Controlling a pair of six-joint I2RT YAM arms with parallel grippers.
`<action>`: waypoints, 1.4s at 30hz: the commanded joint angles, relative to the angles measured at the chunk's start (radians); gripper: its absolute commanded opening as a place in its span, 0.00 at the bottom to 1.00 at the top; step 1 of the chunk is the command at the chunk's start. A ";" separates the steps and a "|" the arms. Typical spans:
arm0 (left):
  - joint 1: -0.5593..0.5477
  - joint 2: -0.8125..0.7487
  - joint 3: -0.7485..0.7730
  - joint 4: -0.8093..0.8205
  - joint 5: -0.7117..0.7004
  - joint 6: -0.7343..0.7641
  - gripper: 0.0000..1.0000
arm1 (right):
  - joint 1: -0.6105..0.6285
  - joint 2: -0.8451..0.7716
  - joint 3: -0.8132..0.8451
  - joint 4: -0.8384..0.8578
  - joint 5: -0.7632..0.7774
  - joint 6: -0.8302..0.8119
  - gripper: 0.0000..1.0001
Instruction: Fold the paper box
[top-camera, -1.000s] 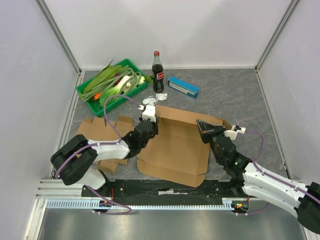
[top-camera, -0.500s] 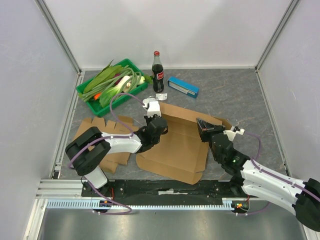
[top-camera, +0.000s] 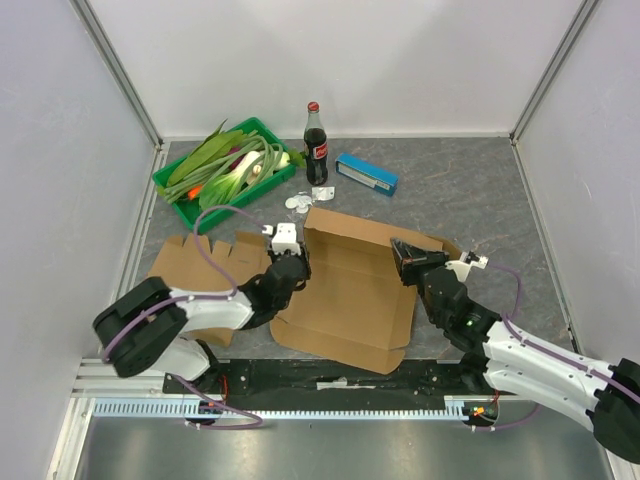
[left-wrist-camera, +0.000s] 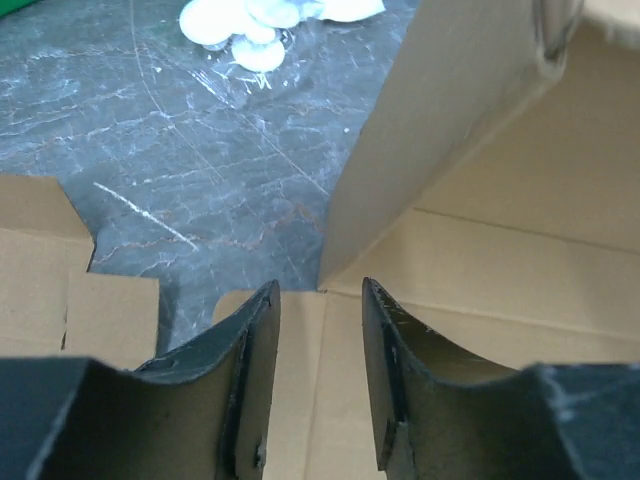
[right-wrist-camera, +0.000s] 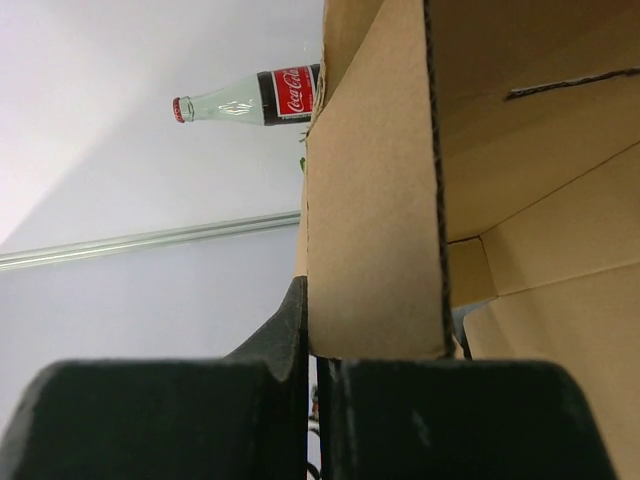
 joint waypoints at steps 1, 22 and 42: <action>0.018 -0.156 -0.107 0.175 0.188 0.094 0.48 | 0.005 -0.024 0.017 -0.035 0.016 0.003 0.00; 0.027 0.123 0.090 0.227 -0.047 0.244 0.34 | 0.004 0.008 0.045 -0.014 -0.009 0.002 0.00; 0.025 0.048 0.036 0.093 0.136 0.100 0.52 | 0.004 0.010 0.025 0.053 0.029 -0.098 0.00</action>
